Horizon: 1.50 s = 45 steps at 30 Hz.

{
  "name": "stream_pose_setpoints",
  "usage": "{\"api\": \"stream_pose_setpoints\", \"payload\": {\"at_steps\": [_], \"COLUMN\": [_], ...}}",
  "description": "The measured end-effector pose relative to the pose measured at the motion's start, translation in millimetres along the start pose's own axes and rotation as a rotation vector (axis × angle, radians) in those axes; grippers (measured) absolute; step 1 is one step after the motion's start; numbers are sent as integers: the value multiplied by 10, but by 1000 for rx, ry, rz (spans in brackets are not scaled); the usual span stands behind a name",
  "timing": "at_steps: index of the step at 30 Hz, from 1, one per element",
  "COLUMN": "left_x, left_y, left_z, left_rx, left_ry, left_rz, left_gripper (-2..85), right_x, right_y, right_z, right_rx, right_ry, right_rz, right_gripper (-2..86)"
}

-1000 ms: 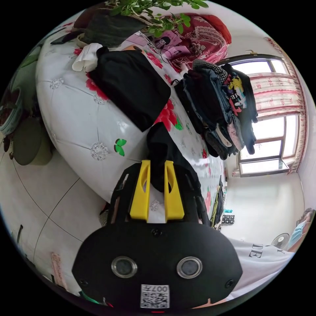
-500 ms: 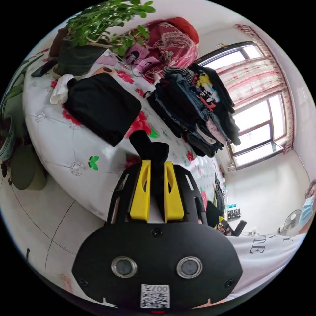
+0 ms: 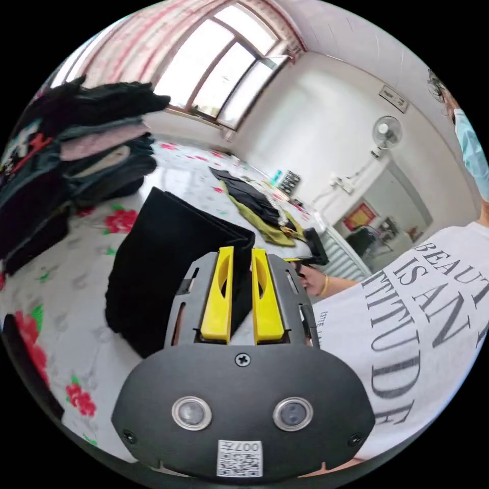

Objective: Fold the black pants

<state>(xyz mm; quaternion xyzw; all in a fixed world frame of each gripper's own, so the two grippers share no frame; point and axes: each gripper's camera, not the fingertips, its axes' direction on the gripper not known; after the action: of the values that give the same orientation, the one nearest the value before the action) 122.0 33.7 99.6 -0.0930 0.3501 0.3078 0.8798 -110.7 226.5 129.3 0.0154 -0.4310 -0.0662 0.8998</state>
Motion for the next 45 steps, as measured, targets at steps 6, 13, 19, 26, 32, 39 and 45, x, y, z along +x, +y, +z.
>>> {"api": "stream_pose_setpoints", "payload": {"at_steps": [6,13,19,26,32,39,45], "left_x": [-204,-911,-1049,-1169,-1261,-1292,-1294], "left_y": [114,802,1008,989,1007,912,855], "left_z": [422,-238,-218,-12,-61,284,396], "left_rx": [-188,-134,-141,-207,-225,-337,-360], "left_ry": [-13,-249,-249,-215,-182,-115,-90], "left_rz": [-40,-464,-581,-607,-590,-527,-495], "left_gripper": [75,80,91,107,124,132,59], "right_x": [322,476,158,-40,-13,530,552], "right_y": [263,141,-295,-334,-136,-102,-191], "right_z": [-315,-153,218,409,65,-308,-80], "right_rx": [70,-17,-208,-330,-405,-177,-313], "right_ry": [45,17,-27,-18,-19,106,1], "right_rz": [153,211,31,-112,-121,167,169], "right_gripper": [78,92,92,69,69,96,62]}}
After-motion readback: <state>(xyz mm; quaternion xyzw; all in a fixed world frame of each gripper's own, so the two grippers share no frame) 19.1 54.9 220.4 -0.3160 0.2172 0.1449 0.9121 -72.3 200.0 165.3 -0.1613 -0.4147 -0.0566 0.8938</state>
